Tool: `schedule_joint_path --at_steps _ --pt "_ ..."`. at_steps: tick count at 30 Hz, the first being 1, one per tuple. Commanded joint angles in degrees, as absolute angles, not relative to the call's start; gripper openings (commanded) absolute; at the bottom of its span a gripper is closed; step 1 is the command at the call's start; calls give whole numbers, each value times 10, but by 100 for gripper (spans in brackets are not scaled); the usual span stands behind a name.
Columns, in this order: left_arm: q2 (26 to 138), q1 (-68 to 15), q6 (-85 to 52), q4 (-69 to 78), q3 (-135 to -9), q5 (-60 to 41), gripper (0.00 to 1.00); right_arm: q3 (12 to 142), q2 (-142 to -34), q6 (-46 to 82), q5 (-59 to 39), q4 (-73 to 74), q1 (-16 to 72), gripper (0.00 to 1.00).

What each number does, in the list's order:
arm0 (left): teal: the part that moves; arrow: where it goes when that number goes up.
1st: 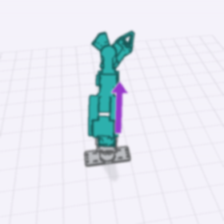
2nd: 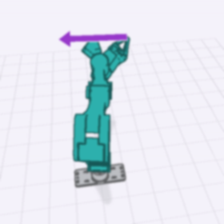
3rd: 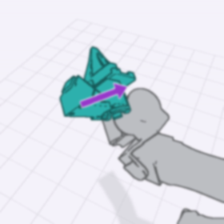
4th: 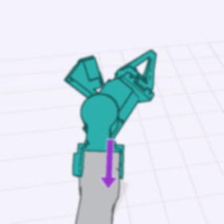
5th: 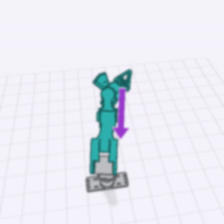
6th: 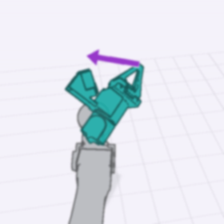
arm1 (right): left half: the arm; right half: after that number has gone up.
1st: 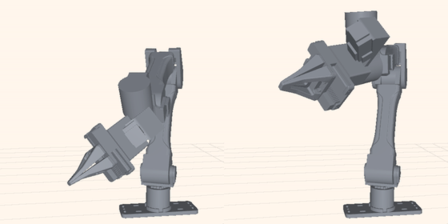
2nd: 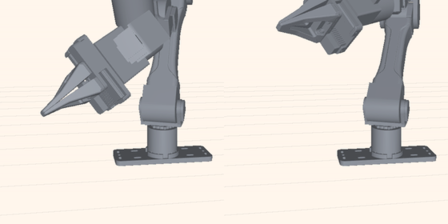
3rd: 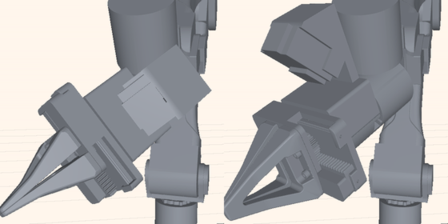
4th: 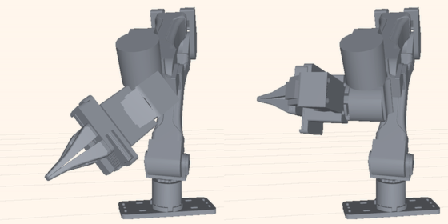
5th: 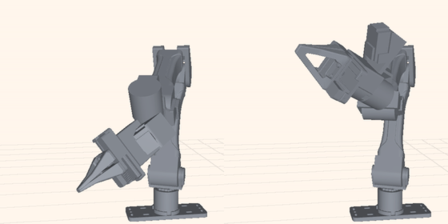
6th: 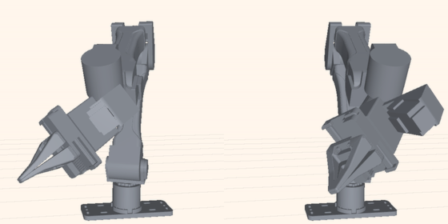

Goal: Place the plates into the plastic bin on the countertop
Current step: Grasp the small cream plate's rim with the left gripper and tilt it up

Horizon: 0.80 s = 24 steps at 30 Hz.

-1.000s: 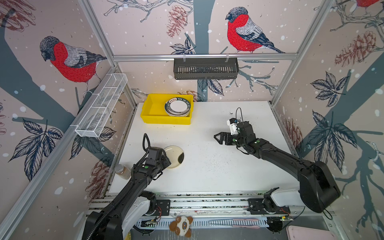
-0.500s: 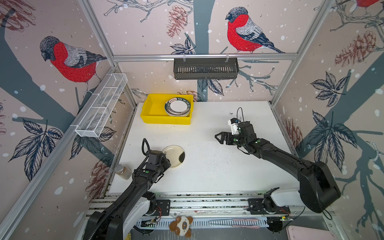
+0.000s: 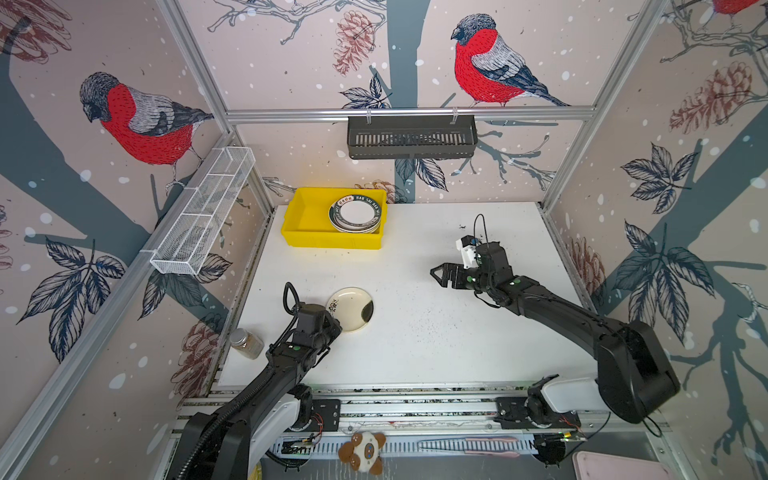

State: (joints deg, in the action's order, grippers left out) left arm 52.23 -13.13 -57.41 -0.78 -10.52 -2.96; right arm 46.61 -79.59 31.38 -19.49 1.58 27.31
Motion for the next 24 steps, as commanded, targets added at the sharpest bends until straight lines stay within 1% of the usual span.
schedule_joint_path --at_steps 1,3,5,7,11,12,15,16,18,24 --pt "524 -130 -584 -1 -100 -12 27 470 -798 318 -200 20 272 95" --pt "525 -130 -586 3 -95 -8 25 469 -798 318 -200 19 271 92" --pt "525 -130 -590 11 -88 -10 23 469 -799 321 -199 18 269 91" --pt "526 -130 -591 15 -86 -9 19 468 -801 323 -199 19 267 91" --pt "530 -130 -588 12 -90 -7 19 468 -804 324 -200 23 266 91" --pt "531 -130 -586 11 -92 -5 16 466 -805 326 -199 26 266 91" --pt "533 -130 -584 9 -92 1 13 472 -812 327 -202 24 266 91" --pt "534 -129 -584 9 -92 2 9 475 -814 327 -203 22 266 91" --pt "535 -129 -582 9 -91 1 3 476 -814 327 -202 20 265 91" --pt "544 -127 -567 1 -108 2 0 476 -813 329 -205 26 266 91"
